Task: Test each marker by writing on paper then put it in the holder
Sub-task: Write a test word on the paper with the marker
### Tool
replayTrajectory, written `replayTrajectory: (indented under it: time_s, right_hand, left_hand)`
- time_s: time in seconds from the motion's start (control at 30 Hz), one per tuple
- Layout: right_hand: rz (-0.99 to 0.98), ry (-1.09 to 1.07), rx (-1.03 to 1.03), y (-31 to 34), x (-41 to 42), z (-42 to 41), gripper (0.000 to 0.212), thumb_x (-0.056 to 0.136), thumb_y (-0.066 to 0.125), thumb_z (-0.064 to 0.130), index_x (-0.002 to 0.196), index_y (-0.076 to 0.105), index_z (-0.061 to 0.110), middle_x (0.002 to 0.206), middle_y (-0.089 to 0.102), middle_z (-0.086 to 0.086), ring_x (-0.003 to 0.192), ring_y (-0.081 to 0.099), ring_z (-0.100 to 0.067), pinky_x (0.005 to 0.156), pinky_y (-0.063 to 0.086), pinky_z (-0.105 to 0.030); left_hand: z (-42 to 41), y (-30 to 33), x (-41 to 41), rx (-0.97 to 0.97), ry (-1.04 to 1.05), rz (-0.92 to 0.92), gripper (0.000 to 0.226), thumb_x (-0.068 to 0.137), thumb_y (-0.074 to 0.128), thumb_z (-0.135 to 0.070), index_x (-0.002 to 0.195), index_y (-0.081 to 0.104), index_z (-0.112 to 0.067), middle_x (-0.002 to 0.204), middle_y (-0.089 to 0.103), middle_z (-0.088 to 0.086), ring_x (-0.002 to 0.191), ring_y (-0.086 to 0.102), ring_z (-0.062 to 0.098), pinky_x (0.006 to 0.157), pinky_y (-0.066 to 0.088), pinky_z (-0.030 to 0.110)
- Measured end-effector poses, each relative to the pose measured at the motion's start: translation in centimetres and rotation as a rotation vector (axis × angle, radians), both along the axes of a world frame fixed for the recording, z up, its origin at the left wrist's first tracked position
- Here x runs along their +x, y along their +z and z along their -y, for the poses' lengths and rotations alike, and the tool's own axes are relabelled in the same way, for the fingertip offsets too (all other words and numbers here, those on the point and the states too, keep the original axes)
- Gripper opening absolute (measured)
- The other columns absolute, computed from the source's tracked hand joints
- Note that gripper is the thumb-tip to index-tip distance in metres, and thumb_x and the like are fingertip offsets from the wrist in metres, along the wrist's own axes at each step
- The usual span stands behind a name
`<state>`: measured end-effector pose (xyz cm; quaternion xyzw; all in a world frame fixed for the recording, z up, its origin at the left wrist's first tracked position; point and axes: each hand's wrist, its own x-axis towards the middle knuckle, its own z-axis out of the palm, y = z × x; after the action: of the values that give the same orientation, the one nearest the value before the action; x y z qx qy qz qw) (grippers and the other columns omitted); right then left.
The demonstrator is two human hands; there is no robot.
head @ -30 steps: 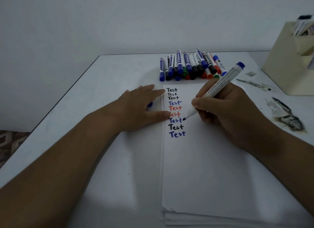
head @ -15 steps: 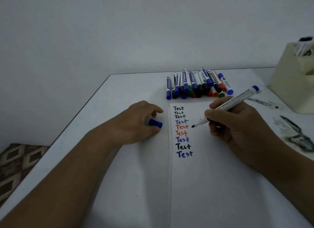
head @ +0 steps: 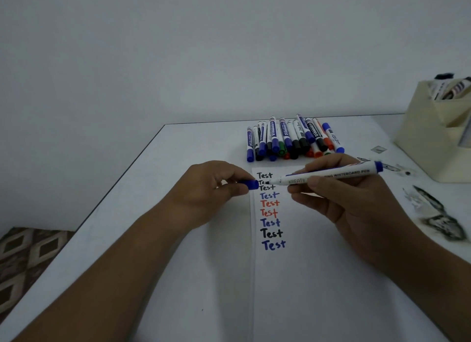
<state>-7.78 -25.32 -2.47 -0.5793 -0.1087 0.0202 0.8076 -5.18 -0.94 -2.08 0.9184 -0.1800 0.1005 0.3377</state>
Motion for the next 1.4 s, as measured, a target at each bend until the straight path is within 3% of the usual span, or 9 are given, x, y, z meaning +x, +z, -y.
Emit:
replayTrajectory:
  time_s: [0.3, 0.57, 0.83, 0.93, 1.03, 1.1, 1.2, 1.3, 1.4]
  right_hand:
    - [0.062, -0.018, -0.215, -0.1, -0.3, -0.3, 0.029, 0.072, 0.072, 0.013, 0.099, 0.069, 0.003, 0.095, 0.077, -0.015, 0.09, 0.076, -0.033, 0.079, 0.063, -0.038]
    - [0.182, -0.087, -0.355, -0.5, -0.3, -0.4, 0.03, 0.073, 0.075, 0.023, 0.1, 0.071, 0.012, 0.089, 0.079, -0.007, 0.085, 0.077, -0.026, 0.077, 0.063, -0.037]
    - [0.21, -0.08, -0.424, -0.9, 0.0, -0.7, 0.025, 0.072, 0.072, 0.029, 0.096, 0.07, 0.021, 0.09, 0.078, -0.002, 0.085, 0.077, -0.022, 0.076, 0.064, -0.036]
    - [0.194, -0.116, -0.572, -1.0, 0.6, -0.8, 0.019, 0.077, 0.075, 0.033, 0.095, 0.071, 0.029, 0.09, 0.078, 0.004, 0.084, 0.076, -0.016, 0.079, 0.063, -0.041]
    - [0.155, -0.191, -0.619, -1.0, 1.1, -0.3, 0.015, 0.086, 0.076, 0.022, 0.099, 0.073, 0.03, 0.091, 0.077, 0.005, 0.087, 0.074, -0.014, 0.085, 0.061, -0.044]
    - [0.149, -0.272, -0.599, -0.8, 1.1, 0.4, 0.016, 0.087, 0.075, 0.021, 0.1, 0.073, 0.031, 0.092, 0.076, 0.005, 0.09, 0.073, -0.016, 0.089, 0.06, -0.044]
    - [0.082, -0.335, -0.467, -0.5, 1.2, 1.1, 0.029, 0.088, 0.075, 0.012, 0.11, 0.067, 0.031, 0.093, 0.076, 0.001, 0.091, 0.074, -0.018, 0.089, 0.06, -0.041]
    - [-0.009, -0.38, -0.261, 0.0, 1.2, 1.1, 0.056, 0.089, 0.071, 0.0, 0.133, 0.047, 0.025, 0.092, 0.077, -0.01, 0.09, 0.076, -0.02, 0.087, 0.061, -0.038]
    - [0.0, -0.406, -0.308, 0.7, 1.2, 1.5, 0.09, 0.089, 0.073, 0.005, 0.154, 0.016, 0.034, 0.086, 0.078, -0.005, 0.085, 0.076, -0.017, 0.089, 0.058, -0.037]
  left_hand:
    - [1.2, 0.4, -1.0, -0.042, -0.072, -0.016, 0.029, 0.09, 0.071, -0.018, 0.097, 0.068, -0.046, 0.095, 0.068, -0.022, 0.093, 0.059, 0.001, 0.077, 0.043, 0.008]
    - [2.6, 0.4, -1.6, -0.031, -0.041, 0.014, 0.04, 0.094, 0.065, -0.01, 0.087, 0.056, -0.048, 0.087, 0.06, -0.021, 0.089, 0.053, -0.01, 0.072, 0.037, 0.003]
    - [3.0, -0.5, -1.2, 0.045, -0.016, 0.158, 0.014, 0.092, 0.068, -0.012, 0.095, 0.067, -0.026, 0.082, 0.053, -0.023, 0.087, 0.049, -0.008, 0.072, 0.034, 0.004]
    - [3.1, -1.1, -0.4, 0.114, 0.003, 0.121, 0.012, 0.092, 0.069, -0.028, 0.102, 0.067, -0.033, 0.087, 0.051, -0.027, 0.091, 0.046, -0.007, 0.076, 0.034, 0.013]
    - [2.6, -1.6, 0.5, 0.22, -0.001, -0.025, 0.06, 0.086, 0.062, -0.063, 0.138, 0.049, -0.035, 0.128, 0.049, -0.024, 0.122, 0.037, -0.003, 0.106, 0.034, 0.026]
    - [2.2, -2.0, 1.0, 0.437, -0.005, -0.144, 0.098, 0.078, 0.043, -0.085, 0.157, 0.02, -0.032, 0.161, 0.024, -0.013, 0.146, 0.018, 0.009, 0.119, 0.018, 0.033]
    - [2.1, -2.9, 1.7, 0.612, -0.016, -0.193, 0.106, 0.073, 0.016, -0.094, 0.159, 0.003, -0.033, 0.166, -0.001, -0.014, 0.153, 0.0, 0.011, 0.125, 0.005, 0.039]
    - [2.3, -3.3, 1.9, 0.598, -0.003, -0.19, 0.098, 0.079, 0.017, -0.091, 0.159, 0.003, -0.035, 0.166, -0.003, -0.014, 0.153, -0.003, 0.008, 0.125, 0.003, 0.041]
    - [2.3, -3.3, 1.9, 0.593, 0.013, -0.182, 0.098, 0.079, 0.016, -0.092, 0.159, 0.004, -0.037, 0.167, -0.003, -0.012, 0.153, -0.004, 0.008, 0.125, 0.003, 0.041]
